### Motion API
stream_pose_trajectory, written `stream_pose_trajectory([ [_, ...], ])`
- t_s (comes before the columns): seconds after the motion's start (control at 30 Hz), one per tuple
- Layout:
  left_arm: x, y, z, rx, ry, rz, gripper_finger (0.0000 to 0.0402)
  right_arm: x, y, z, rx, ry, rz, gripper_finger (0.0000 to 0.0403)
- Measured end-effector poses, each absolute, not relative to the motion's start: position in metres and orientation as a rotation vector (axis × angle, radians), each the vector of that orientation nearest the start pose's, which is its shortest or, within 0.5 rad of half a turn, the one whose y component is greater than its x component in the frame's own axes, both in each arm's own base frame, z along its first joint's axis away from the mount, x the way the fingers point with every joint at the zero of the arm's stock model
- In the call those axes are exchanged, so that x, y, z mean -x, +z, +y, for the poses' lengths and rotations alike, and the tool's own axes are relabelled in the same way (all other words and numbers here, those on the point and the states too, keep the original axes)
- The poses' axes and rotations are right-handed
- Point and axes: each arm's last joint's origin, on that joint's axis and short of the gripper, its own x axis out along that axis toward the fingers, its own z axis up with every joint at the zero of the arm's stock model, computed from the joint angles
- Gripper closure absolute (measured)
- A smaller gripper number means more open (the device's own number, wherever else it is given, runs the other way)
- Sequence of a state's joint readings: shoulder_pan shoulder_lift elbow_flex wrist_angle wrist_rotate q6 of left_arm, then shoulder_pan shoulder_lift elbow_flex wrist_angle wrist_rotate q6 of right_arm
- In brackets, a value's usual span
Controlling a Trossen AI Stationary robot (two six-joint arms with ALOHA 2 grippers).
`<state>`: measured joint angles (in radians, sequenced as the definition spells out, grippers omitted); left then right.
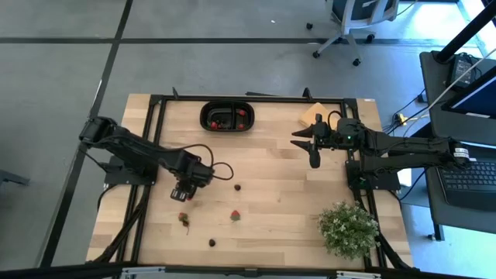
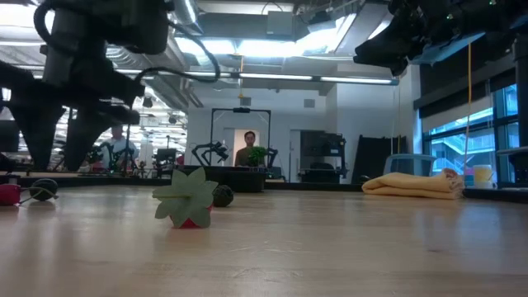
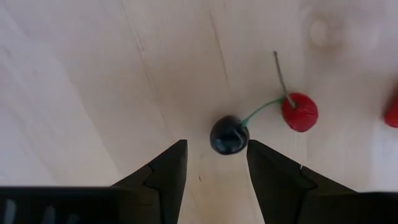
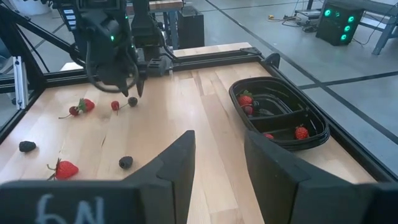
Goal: Pick and placing Produce into tupperware
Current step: Put the black cherry into the black bin
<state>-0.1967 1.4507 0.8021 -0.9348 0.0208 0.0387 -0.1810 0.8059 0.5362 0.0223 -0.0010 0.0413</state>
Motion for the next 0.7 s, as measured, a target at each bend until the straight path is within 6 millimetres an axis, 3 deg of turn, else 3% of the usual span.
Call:
stream_pose_trajectory([
  [0.7, -0.227, 0.136, -0.046, -0.200, -0.215, 1.688, 0.0241, -0.180, 0.262, -0.033, -0.040, -0.181, 0.251, 0.0262],
])
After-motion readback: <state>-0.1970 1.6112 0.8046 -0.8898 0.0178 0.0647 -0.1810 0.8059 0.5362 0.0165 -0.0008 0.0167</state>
